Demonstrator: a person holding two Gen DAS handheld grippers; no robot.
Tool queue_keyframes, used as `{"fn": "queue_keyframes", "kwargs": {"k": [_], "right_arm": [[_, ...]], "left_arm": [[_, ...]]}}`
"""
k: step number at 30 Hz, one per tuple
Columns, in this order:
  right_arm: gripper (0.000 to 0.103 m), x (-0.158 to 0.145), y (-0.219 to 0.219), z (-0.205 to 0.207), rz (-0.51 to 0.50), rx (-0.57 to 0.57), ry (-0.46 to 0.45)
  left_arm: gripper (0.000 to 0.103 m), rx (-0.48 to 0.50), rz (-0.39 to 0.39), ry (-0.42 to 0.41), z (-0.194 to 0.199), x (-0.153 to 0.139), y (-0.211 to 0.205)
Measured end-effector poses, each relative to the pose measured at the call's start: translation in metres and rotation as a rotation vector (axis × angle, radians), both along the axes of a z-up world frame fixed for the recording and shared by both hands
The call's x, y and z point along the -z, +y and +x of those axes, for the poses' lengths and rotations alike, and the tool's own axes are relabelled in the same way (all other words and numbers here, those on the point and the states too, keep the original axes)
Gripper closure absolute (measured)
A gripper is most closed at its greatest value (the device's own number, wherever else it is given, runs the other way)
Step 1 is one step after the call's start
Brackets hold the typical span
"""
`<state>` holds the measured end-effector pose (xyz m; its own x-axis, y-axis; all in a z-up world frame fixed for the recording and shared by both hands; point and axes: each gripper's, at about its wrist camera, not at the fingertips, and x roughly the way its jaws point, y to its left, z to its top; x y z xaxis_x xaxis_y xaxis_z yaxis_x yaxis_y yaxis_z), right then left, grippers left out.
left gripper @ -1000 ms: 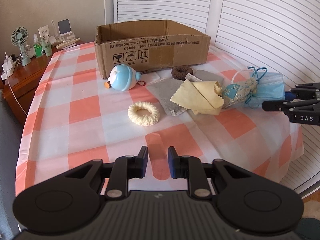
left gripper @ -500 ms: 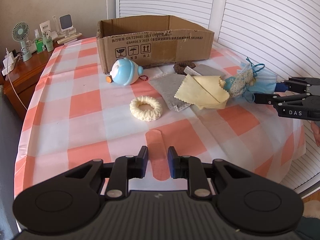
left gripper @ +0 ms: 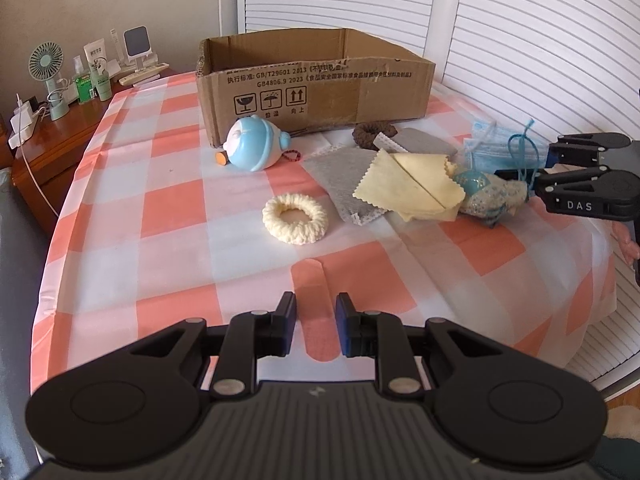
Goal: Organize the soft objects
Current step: 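Grasp the blue face mask with the right gripper and lift it, then carry the mask into the cardboard box and open the right gripper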
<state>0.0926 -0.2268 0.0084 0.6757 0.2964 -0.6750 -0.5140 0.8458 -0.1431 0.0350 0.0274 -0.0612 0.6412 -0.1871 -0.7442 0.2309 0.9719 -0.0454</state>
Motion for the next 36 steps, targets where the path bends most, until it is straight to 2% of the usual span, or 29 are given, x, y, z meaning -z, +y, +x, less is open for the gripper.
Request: {"fn": "queue_keyframes", "kwargs": {"k": [2, 5, 11, 24, 30, 36], "right_arm": [[0.079, -0.001, 0.001, -0.003, -0.019, 0.013, -0.018], [0.083, -0.005, 0.000, -0.006, -0.041, 0.057, -0.037], [0.083, -0.024, -0.012, -0.006, -0.022, 0.119, -0.062], [0.083, -0.071, -0.001, -0.011, -0.003, 0.082, -0.122], [0.083, -0.093, 0.005, -0.006, 0.032, 0.065, -0.139], [0.083, -0.106, 0.017, 0.014, 0.057, 0.055, -0.153]], "left_arm": [[0.083, -0.001, 0.004, -0.002, 0.000, 0.000, -0.001], [0.083, -0.003, 0.004, -0.002, 0.001, 0.000, -0.001], [0.084, 0.009, 0.006, -0.012, -0.001, -0.005, 0.000], [0.084, 0.080, -0.009, -0.060, -0.001, -0.047, 0.002], [0.084, 0.118, -0.016, -0.099, 0.019, -0.071, 0.000], [0.084, 0.123, 0.002, -0.161, 0.066, -0.097, 0.001]]}}
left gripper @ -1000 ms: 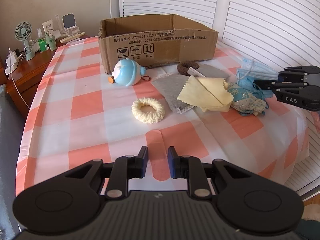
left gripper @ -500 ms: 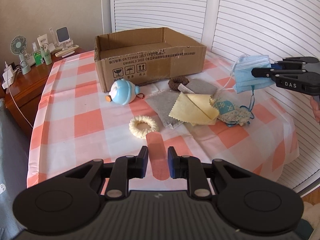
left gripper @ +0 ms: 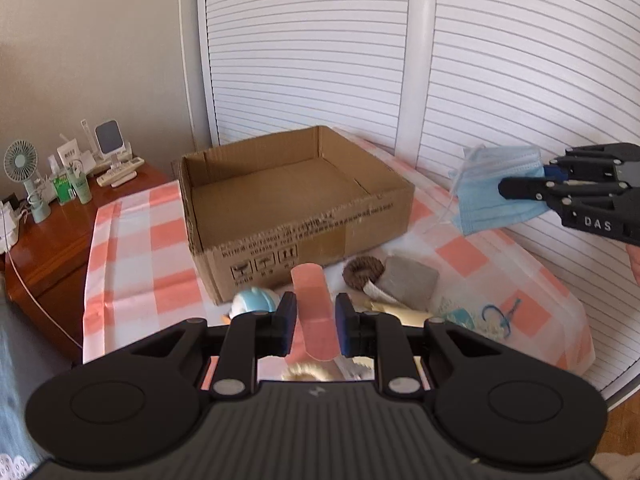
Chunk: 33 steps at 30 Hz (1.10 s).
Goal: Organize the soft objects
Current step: 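Carry the mask into the cardboard box and open the right gripper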
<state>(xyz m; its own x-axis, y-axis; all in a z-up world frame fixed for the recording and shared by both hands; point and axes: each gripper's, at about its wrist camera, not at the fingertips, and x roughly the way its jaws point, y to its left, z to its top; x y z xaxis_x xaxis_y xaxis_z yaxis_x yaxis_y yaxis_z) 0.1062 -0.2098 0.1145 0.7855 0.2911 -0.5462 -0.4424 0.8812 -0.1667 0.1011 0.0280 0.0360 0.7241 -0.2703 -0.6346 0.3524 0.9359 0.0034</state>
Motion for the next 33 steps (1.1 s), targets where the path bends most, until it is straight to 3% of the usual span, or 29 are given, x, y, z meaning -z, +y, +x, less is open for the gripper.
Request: {"fn": "queue_keyframes", "kwargs": {"k": [6, 13, 16, 17, 18, 24, 30, 33], "right_arm": [[0.083, -0.007, 0.013, 0.032, 0.012, -0.008, -0.007], [0.083, -0.013, 0.024, 0.071, 0.012, -0.001, -0.011], [0.083, -0.013, 0.027, 0.085, 0.014, 0.004, -0.006], [0.083, -0.012, 0.028, 0.089, 0.014, 0.005, -0.004], [0.083, -0.011, 0.029, 0.093, 0.013, 0.007, -0.001], [0.083, -0.004, 0.035, 0.111, 0.017, 0.011, 0.027], [0.083, -0.002, 0.048, 0.135, 0.021, -0.002, 0.048], [0.083, -0.002, 0.058, 0.155, 0.010, -0.009, 0.051]], "left_arm": [[0.084, -0.020, 0.012, -0.034, 0.074, -0.018, 0.000], [0.081, -0.060, 0.032, -0.041, 0.166, -0.018, -0.002], [0.054, -0.096, 0.027, -0.045, 0.194, -0.013, -0.001], [0.035, -0.100, 0.030, -0.050, 0.201, -0.011, -0.001], [0.026, -0.108, 0.037, -0.057, 0.205, -0.009, 0.000], [0.015, -0.130, 0.043, -0.068, 0.190, -0.009, 0.012], [0.002, -0.079, 0.020, -0.094, 0.125, -0.016, 0.027], [0.002, -0.075, 0.021, -0.086, 0.092, -0.012, 0.031]]}}
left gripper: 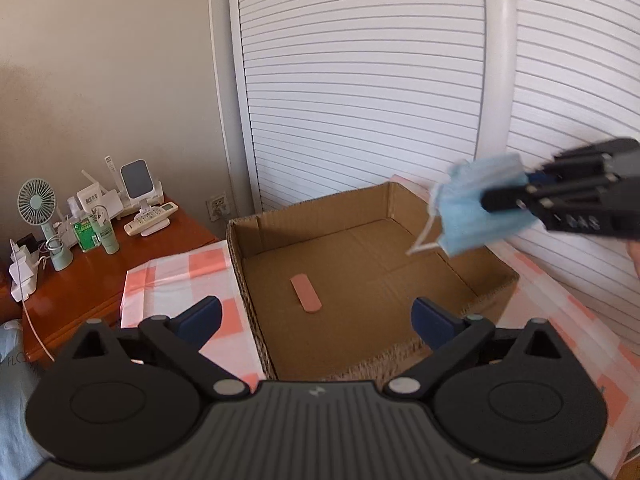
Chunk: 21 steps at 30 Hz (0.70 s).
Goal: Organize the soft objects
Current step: 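Carry the mask into the cardboard box and open the right gripper, then move the right tool back toward the floral sachet on the table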
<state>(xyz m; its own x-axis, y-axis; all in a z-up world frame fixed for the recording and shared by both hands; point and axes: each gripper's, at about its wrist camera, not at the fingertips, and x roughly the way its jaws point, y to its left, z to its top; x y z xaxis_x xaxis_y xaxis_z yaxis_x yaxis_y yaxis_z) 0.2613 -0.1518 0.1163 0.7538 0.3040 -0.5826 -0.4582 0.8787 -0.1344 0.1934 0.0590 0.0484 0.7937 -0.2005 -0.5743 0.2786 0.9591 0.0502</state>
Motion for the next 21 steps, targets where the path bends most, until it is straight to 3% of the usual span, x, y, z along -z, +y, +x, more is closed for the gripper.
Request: {"fn": "queue_keyframes", "kwargs": {"k": [6, 7, 8, 11, 17, 21], "right_arm": [[0.081, 0.003, 0.025, 0.053, -0.016, 0.016, 0.018], [0.074, 0.005, 0.029, 0.062, -0.016, 0.025, 0.023], [0.056, 0.007, 0.032, 0.069, -0.027, 0.033, 0.039], [0.024, 0.013, 0.035, 0.076, -0.034, 0.080, 0.054], [0.007, 0.013, 0.028, 0.049, -0.012, 0.083, 0.073], [0.002, 0.011, 0.022, 0.022, -0.025, 0.081, 0.079]], "left_arm": [[0.002, -0.010, -0.043, 0.057, -0.044, 0.019, 0.007], [0.002, -0.015, -0.044, 0.061, -0.051, 0.023, 0.007], [0.002, -0.012, -0.045, 0.064, -0.057, 0.026, 0.007], [0.002, -0.007, -0.051, 0.075, -0.069, 0.034, 0.007], [0.002, -0.039, -0.065, 0.080, -0.085, 0.040, 0.012], [0.001, -0.066, -0.061, 0.077, -0.091, 0.041, 0.012]]}}
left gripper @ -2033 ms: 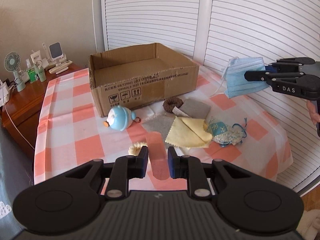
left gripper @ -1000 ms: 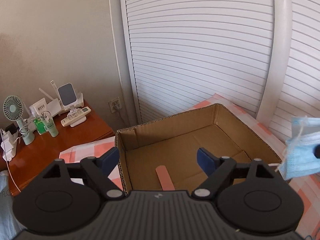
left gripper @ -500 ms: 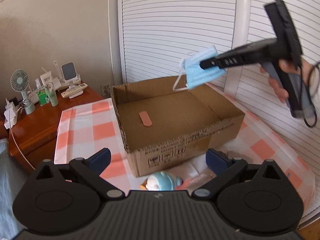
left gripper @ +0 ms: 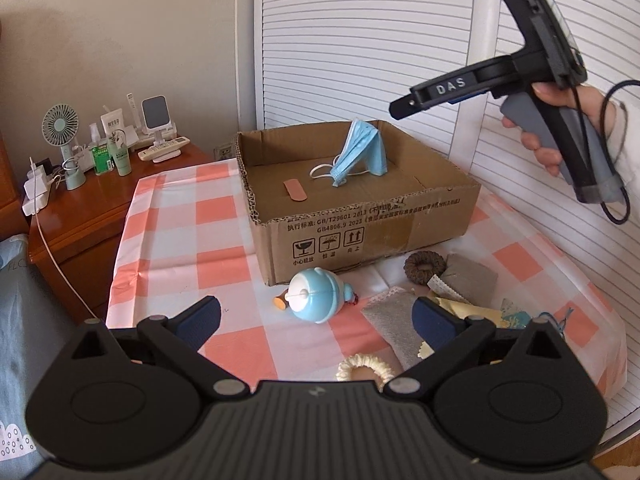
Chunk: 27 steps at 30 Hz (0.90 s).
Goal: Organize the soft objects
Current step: 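Move the right tool back toward the floral sachet on the table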
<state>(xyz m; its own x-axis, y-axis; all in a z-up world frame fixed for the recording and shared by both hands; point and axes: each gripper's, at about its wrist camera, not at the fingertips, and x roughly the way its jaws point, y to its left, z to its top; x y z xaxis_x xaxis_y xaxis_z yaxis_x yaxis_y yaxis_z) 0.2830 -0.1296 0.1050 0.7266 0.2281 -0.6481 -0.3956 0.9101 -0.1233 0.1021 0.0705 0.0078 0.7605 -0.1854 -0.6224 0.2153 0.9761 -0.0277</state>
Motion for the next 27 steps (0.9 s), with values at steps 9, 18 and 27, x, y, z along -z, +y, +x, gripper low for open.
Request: {"fn": "queue_keyframes", "kwargs": {"k": [9, 18, 27], "right_arm": [[0.000, 0.014, -0.024, -0.068, 0.007, 0.025, 0.049], [0.000, 0.052, -0.052, -0.142, -0.007, 0.070, 0.139], [0.000, 0.092, -0.045, -0.182, -0.077, 0.057, 0.222]], "left_arm": [[0.001, -0.019, -0.012, -0.016, -0.024, 0.001, -0.006], [0.001, -0.013, -0.002, 0.004, -0.043, 0.010, -0.011], [0.001, -0.006, -0.011, 0.031, -0.051, 0.019, -0.013]]}}
